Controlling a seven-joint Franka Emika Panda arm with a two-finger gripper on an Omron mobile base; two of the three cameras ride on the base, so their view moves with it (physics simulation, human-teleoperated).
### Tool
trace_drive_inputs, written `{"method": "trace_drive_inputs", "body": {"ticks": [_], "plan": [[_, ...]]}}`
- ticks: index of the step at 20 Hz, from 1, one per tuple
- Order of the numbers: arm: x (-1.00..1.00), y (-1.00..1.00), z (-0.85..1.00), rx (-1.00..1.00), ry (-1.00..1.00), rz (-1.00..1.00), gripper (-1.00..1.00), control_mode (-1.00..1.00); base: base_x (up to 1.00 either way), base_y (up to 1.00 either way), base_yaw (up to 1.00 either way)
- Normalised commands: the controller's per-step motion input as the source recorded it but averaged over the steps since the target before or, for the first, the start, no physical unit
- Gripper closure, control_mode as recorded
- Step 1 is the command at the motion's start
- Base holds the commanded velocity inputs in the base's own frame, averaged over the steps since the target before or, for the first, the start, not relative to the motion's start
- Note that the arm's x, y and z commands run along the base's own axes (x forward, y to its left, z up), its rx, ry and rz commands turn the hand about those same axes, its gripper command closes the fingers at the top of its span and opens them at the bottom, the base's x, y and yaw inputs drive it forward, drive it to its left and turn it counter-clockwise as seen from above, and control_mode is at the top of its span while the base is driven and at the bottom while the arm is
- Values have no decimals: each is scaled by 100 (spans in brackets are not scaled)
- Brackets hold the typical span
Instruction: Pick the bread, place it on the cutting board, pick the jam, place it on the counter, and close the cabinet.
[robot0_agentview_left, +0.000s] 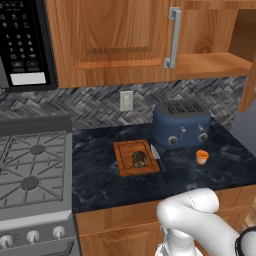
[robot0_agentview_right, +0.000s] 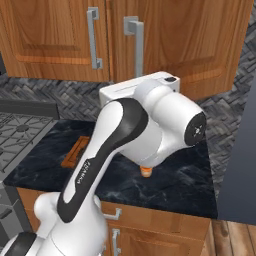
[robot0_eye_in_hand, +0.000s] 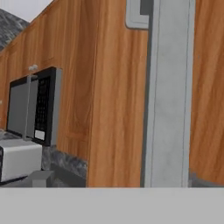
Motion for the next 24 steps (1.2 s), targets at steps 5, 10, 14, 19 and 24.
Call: {"method": "trace_drive_inputs", "body": {"ticks": [5,10,14,19,24], "plan": [[29,5,-1,5,-5,-1,-100,-100,0,0,0],[32,2,-1,4,-5,0,-100,-100,0,0,0],[34,7,-2,3,-4,-1,-100,-100,0,0,0],[29,15,-6,1,-2,-2,-100,-100,0,0,0],[30,19,-1,1,-2,-4,-100,-100,0,0,0]]}}
